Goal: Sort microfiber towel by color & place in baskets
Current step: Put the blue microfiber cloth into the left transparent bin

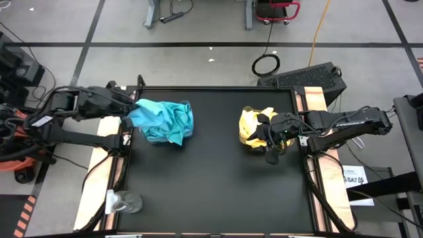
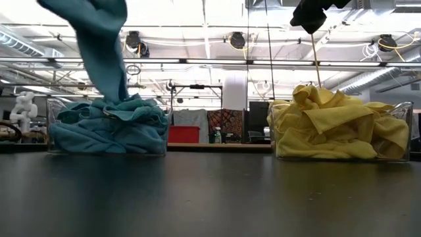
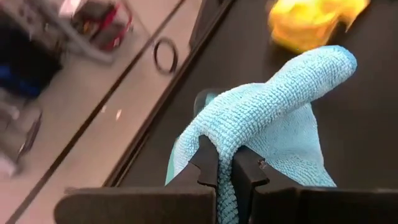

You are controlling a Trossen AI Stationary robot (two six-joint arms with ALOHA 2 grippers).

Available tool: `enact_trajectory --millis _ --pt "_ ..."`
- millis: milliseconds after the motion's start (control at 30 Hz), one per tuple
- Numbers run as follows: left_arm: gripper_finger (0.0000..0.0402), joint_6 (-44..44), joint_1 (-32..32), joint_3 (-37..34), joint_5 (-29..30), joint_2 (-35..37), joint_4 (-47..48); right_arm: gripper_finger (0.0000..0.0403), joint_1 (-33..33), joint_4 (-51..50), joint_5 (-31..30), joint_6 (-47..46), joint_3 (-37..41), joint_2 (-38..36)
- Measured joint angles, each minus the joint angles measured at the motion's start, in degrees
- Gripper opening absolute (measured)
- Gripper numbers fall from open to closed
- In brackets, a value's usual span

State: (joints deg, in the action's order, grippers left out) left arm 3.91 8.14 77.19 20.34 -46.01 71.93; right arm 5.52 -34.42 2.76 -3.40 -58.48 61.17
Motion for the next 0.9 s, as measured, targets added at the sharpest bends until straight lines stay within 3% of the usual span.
enact_trajectory --millis 300,633,900 --pt "0.001 3.32 0.03 -3.28 2.98 -3.64 2.98 0.0192 -0.04 0.05 -0.08 0.89 0.0 0.0" --pt "0.001 1.39 2.41 -8.72 7.21 -14.07 -3.99 0.0192 -0.04 1.16 -0.11 0.71 0.0 0.0" --pt "0.001 0.23 5.52 -14.42 7.12 -19.3 -12.41 0.0192 -0.04 1.19 -0.08 0.5 -0.01 0.0"
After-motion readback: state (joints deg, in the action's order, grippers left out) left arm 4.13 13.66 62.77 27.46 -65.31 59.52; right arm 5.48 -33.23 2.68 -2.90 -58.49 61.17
